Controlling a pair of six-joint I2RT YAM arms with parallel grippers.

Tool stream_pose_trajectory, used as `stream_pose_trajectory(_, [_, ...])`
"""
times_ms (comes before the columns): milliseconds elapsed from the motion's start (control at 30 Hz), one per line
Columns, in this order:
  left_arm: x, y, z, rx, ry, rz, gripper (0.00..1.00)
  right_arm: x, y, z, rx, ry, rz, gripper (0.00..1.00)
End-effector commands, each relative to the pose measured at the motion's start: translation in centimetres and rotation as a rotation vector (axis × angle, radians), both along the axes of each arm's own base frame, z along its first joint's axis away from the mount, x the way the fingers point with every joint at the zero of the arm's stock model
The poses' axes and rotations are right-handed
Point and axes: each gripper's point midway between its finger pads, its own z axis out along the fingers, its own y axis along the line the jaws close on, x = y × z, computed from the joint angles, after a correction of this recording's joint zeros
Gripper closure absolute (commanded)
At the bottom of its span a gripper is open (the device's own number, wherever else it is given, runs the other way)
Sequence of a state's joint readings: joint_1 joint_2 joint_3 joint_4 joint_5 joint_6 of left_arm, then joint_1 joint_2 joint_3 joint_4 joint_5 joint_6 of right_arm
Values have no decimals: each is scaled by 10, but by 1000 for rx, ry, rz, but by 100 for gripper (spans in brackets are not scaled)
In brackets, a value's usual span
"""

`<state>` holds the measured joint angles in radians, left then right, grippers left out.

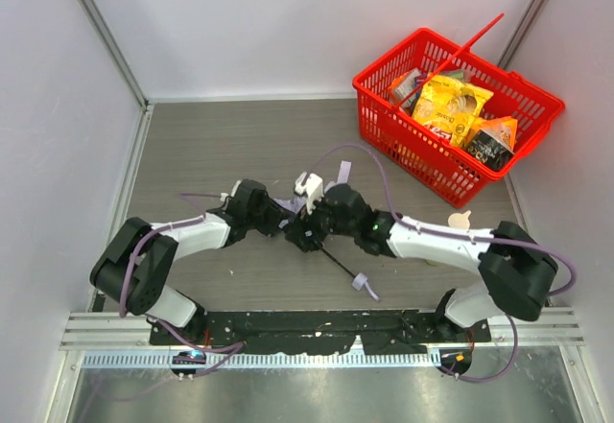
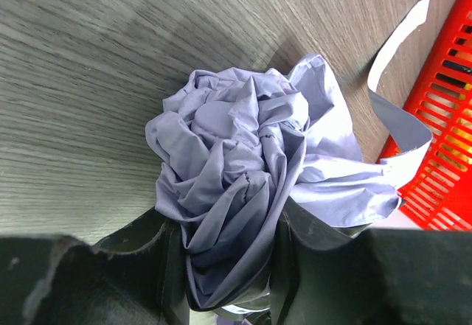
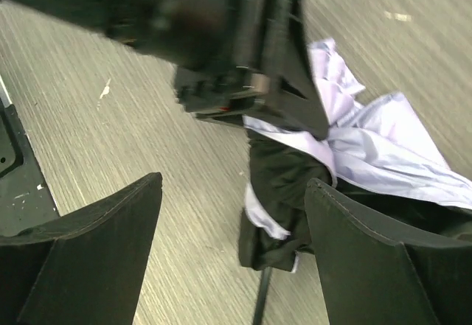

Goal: Put away the umbrella

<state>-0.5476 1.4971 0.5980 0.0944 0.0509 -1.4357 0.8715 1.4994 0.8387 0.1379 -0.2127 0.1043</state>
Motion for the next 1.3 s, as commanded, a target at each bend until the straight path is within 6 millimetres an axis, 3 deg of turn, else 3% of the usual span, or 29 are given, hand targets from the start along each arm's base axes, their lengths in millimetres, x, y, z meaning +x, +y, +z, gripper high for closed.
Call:
stream_pose_trajectory(0, [-57,27,-49,183,274,-74,100,16,-11,17,-83,-314,-128,18])
stream_pose_trajectory(33, [-60,28,-50,188,297,-69,100,9,-4,17,-93,-340,-108,18])
stream_pose_trajectory(67, [-62,29,-50,193,311,-71,100,15,-5,21,-122,-399,-137,17])
stream_pose_trajectory(100, [-64,30,-50,200,329,-67,100,2,5,13,-158,-428,-93,17])
stream_pose_trajectory(133, [-67,32,-50,207,349,-57,100,1,9,19,-196,-496,-105,17])
stream_pose_trajectory(167, [-68,34,-51,211,361,-50,100,2,11,6,-252,-514,-101,17])
stream_pose_trajectory(333, [-74,36,-53,215,401,-29,100,15,8,-13,-445,-669,-169,17])
stream_pose_trajectory(533, [-76,36,-54,207,422,-10,100,30,10,-51,-569,-685,-240,19])
stream_pose_trajectory(600, [-75,35,-51,202,413,-9,100,37,2,-61,-630,-703,-286,26])
stream_pose_trajectory(800, [-71,40,-45,204,363,13,100,33,-14,-91,-660,-598,-289,87])
stream_pose_trajectory(833, [-70,40,-45,204,354,14,100,30,-9,-98,-624,-545,-271,99])
stream_pose_trajectory(900, [-65,41,-41,204,328,19,100,26,-15,-115,-598,-430,-222,99])
stream_pose_trajectory(1033, [-55,34,-36,162,266,20,100,23,-10,-110,-401,-225,-135,99])
stream_pose_trajectory(1100, [-49,29,-32,132,223,8,84,17,-4,-107,-301,-101,-58,99])
stream_pose_trajectory(1167, [-42,26,-26,113,166,5,52,11,2,-106,-245,-4,3,99])
stream_pose_trajectory(1200, [-40,28,-24,112,143,10,42,0,7,-108,-216,63,46,99])
stream_pose_trajectory(1233, [-39,30,-22,118,125,17,34,2,7,-108,-196,102,53,99])
stream_pose_trajectory(1267, [-36,35,-21,139,97,30,29,-6,11,-105,-151,169,91,99])
